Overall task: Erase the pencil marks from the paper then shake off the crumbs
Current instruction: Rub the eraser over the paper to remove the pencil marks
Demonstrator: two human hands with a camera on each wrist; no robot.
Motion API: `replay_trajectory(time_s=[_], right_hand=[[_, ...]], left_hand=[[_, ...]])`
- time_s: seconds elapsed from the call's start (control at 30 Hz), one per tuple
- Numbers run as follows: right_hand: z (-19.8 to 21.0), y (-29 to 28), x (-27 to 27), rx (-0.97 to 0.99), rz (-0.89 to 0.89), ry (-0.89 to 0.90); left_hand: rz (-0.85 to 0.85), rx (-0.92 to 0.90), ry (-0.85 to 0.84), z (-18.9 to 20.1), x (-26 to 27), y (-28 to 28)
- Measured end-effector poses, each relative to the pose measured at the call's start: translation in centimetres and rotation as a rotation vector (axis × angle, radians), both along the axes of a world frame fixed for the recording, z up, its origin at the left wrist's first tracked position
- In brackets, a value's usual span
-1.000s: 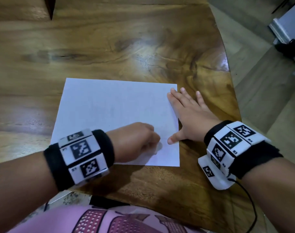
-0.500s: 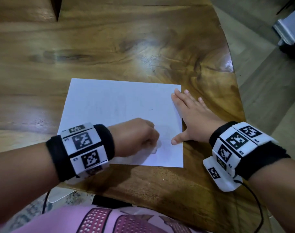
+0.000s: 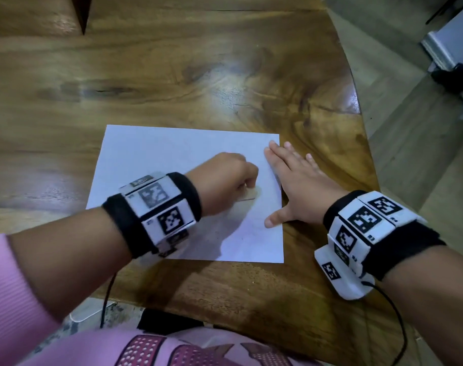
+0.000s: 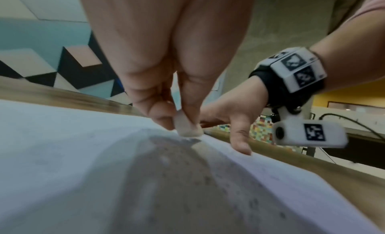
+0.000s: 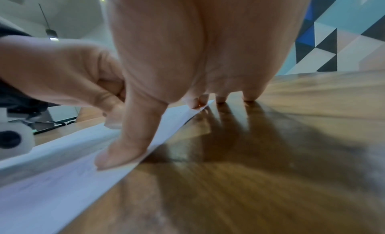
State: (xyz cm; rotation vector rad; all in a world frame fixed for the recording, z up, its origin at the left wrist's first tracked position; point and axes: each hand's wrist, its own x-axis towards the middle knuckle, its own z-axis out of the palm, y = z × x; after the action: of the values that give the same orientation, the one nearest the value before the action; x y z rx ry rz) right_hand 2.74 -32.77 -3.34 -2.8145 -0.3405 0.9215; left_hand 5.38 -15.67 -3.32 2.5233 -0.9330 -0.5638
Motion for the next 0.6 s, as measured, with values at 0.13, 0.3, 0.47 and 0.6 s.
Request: replay_trajectory(time_s=[0.13,0.3,0.47,0.6], right_hand=[[-0.1,0.0,0.0,-0.012,0.001,-0.001],[-0.1,0.0,0.0,-0.017,0.007,-0.006],[-0.1,0.0,0.1,-0.012,0.011,-0.016],[-0.2,-0.1,0.0,-0.007,0.006,-0.011]], left_hand=[[-0.120,0.010,0.048,-0.6,-2.1,0.7],[-0.230,0.018,0.117,-0.4,-1.9,0.9],[-0.030,0.008,-0.012,-0.1,1.1,-1.5],[-0.255,0.057,0.112,0.0,-3.2,0.6]])
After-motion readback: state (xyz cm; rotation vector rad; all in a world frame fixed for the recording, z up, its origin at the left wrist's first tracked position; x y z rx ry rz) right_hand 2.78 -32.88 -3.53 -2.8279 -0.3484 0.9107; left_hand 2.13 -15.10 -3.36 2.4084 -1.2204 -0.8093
